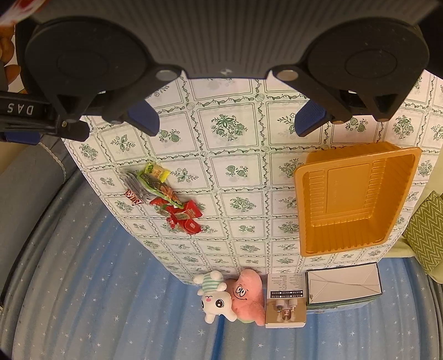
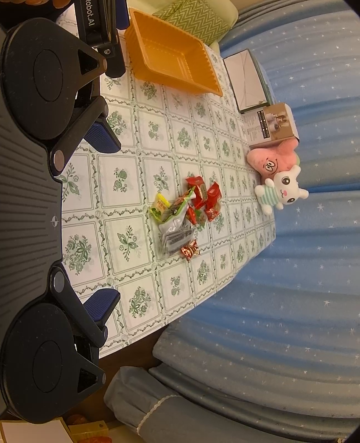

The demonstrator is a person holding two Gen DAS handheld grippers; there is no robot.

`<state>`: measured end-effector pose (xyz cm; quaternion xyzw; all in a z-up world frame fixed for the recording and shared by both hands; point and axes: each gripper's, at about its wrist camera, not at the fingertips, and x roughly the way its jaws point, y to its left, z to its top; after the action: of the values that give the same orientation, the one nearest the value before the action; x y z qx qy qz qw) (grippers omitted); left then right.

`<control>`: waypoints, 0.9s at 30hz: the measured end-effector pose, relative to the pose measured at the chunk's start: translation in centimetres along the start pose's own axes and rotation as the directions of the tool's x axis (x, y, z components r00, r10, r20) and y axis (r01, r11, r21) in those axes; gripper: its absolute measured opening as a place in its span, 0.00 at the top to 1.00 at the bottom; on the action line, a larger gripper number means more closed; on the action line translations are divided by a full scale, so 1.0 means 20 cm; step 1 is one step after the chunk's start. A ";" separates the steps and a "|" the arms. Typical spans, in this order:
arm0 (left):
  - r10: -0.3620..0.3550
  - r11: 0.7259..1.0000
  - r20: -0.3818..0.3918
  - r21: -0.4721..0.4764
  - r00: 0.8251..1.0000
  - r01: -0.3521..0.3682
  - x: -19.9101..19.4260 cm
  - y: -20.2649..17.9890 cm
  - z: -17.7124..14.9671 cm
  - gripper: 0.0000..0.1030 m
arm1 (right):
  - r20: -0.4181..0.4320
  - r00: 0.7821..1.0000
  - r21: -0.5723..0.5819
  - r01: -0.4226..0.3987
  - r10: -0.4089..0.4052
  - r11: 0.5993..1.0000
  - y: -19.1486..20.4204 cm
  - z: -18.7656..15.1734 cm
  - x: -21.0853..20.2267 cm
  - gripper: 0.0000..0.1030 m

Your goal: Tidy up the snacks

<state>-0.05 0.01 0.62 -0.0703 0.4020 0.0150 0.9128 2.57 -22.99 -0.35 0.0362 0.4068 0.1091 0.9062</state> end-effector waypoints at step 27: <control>-0.002 1.000 -0.004 -0.001 1.000 0.002 0.00 -0.01 -0.01 0.00 | 0.000 1.000 -0.002 0.001 -0.001 1.000 -0.01 0.00 0.00 0.00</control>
<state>-0.10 -0.16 0.50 -0.0709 0.4036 0.0141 0.9121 2.57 -23.13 -0.47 0.0352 0.4068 0.1091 0.9063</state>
